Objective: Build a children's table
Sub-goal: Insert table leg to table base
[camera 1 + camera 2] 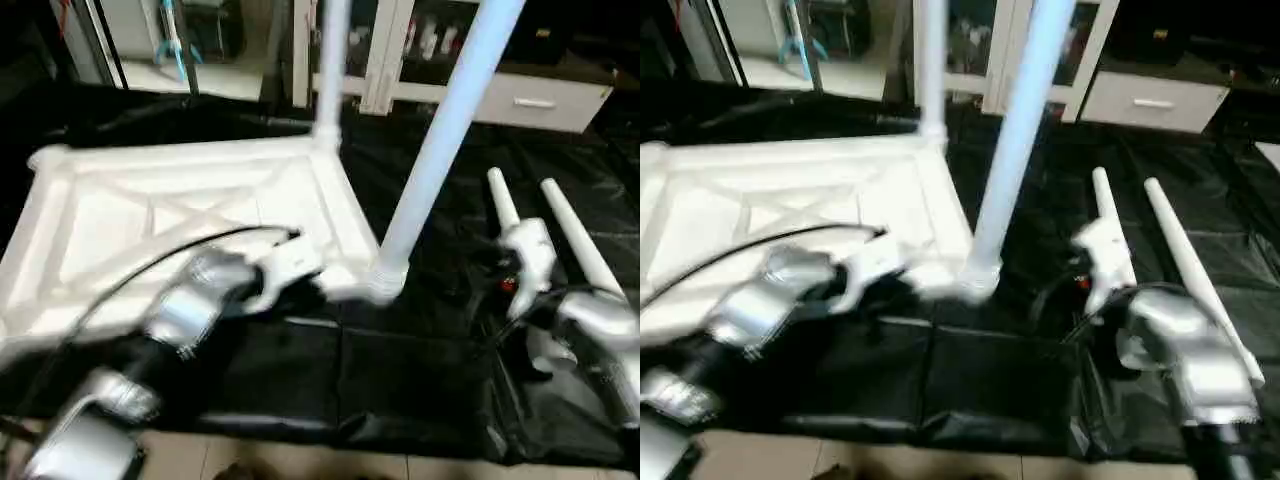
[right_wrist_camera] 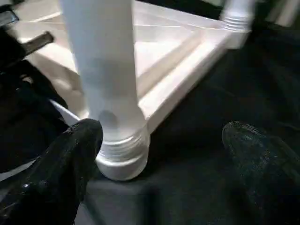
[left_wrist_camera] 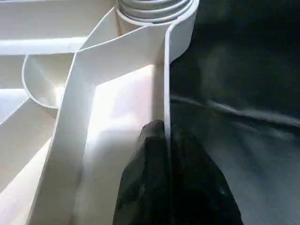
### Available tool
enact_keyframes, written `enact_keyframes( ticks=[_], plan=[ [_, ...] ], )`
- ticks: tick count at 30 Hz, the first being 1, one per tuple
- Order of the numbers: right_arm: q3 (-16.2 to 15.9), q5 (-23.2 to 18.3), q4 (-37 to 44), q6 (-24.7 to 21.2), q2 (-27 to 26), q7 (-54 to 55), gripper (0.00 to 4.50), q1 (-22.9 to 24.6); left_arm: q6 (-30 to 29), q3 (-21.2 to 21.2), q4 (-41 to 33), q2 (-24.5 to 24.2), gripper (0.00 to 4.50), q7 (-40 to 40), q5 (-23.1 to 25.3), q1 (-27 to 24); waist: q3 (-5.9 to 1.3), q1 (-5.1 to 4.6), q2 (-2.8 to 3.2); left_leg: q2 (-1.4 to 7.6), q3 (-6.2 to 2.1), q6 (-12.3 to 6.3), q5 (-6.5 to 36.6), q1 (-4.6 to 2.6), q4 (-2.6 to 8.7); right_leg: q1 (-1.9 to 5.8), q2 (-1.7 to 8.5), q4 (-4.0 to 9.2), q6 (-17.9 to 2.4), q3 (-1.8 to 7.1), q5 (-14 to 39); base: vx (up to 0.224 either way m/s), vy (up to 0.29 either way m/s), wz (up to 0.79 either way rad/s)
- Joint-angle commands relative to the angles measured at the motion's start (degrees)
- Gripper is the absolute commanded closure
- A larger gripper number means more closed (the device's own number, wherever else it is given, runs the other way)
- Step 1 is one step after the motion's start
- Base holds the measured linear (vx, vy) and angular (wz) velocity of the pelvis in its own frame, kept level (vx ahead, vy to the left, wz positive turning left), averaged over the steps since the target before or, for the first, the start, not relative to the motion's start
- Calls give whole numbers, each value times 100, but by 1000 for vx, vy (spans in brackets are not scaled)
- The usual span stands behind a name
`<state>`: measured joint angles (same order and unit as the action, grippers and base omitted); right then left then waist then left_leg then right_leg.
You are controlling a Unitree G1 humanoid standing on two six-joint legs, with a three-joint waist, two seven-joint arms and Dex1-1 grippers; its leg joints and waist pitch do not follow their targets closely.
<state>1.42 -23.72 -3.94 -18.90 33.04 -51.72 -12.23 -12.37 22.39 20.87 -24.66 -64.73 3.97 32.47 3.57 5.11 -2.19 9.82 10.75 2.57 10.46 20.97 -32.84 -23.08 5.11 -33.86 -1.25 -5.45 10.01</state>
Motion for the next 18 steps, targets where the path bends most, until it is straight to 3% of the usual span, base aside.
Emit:
enact_keyframes(
  ticks=[1,7,16,18],
  plan=[
    [-158,-135,201,-134,138,-403,3,32,64,288,-124,-71,450,-361,-41,-182,-382,17,-78,399,-120,-522,872,-64,320,317,455,355,-1165,350,1111,0,0,0],
    [-482,-162,194,-79,381,-1179,3,-72,153,283,-353,-213,450,-544,-113,-289,-370,32,-73,412,-129,-328,1145,-89,332,281,459,391,-1021,341,1641,0,0,0],
    [-822,185,-179,219,321,-1519,3,-437,197,327,-341,-223,450,-631,-72,-264,-415,19,-84,394,-123,-310,968,-75,293,290,455,327,-1120,341,1261,0,0,0],
    [-872,230,-262,259,282,-1559,30,-512,198,338,-347,-224,450,-645,-74,-266,-415,14,-86,393,-122,-330,923,-67,289,296,450,314,-1155,344,1173,0,0,0]
  ],
)
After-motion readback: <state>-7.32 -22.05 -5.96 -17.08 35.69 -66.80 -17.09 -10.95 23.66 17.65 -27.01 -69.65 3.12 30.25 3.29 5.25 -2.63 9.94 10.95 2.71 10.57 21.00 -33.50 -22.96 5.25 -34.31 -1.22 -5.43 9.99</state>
